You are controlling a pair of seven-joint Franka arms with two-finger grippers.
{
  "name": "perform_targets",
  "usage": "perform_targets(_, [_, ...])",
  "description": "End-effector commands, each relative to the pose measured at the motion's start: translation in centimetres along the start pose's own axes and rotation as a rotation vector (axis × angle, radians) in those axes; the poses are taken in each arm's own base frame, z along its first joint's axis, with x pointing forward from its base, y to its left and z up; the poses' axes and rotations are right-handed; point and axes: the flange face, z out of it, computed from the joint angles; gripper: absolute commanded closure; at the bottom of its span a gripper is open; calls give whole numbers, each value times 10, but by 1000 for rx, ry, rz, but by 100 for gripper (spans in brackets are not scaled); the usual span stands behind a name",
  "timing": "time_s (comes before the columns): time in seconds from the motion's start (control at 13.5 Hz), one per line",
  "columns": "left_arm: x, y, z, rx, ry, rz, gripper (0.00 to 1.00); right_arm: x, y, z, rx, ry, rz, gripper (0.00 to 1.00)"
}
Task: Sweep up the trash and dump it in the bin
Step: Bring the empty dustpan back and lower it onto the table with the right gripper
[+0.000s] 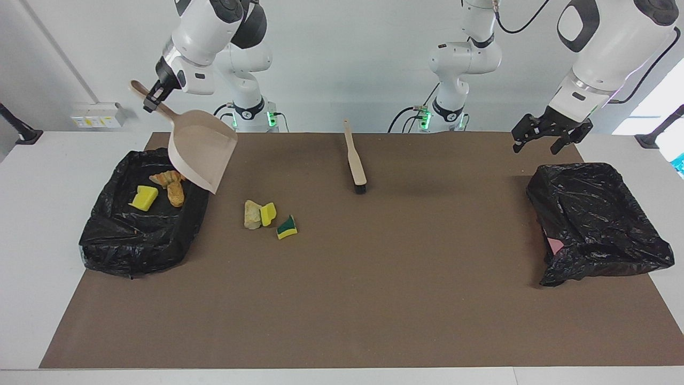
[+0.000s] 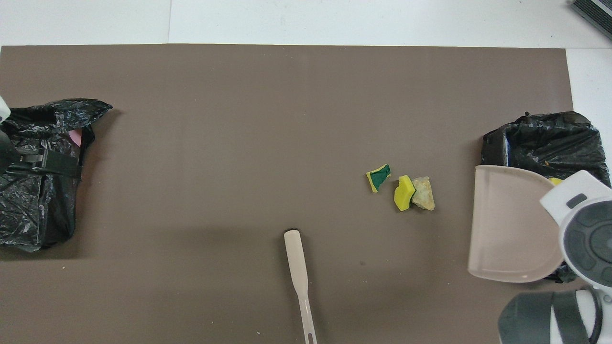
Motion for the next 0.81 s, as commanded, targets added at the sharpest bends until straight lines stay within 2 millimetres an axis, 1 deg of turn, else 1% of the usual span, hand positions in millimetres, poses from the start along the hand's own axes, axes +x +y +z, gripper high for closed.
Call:
perform_targets(0.0, [2,4,-11,40,-9,21,0,37,-1,-9,83,176,259,100])
perform_targets(0.07, [1,5,-11,38,-14,29,0,66,-5,-17,107,219,353,100])
perform_targets(0.15, [0,5,-10,38,-14,29,0,94,-4,-28,137,259,428,100])
perform_targets(0.3, [-2,7,-8,38,-22,35,0,142,6,-54,228,327,570,100])
perform_targets(0.37, [-1,12,-10,39,-17,29,0,167,11,-65,310,354,669,100])
perform_targets(0.44, [-1,14,-12,33,-8,34,0,205,14,-72,352,356,762,100])
perform_targets(0.52, [-1,12,-12,33,-6,29,0,243,9,-78,374,365,830,100])
perform_targets(0.59, [-1,4,-12,33,-6,19,0,264,16,-79,395,403,916,100])
perform_targets(0.67, [-1,0,-12,32,-6,9,0,278,30,-76,444,444,995,100])
perform_targets(0.74, [-2,-5,-13,32,-4,0,0,297,38,-78,526,472,1056,100])
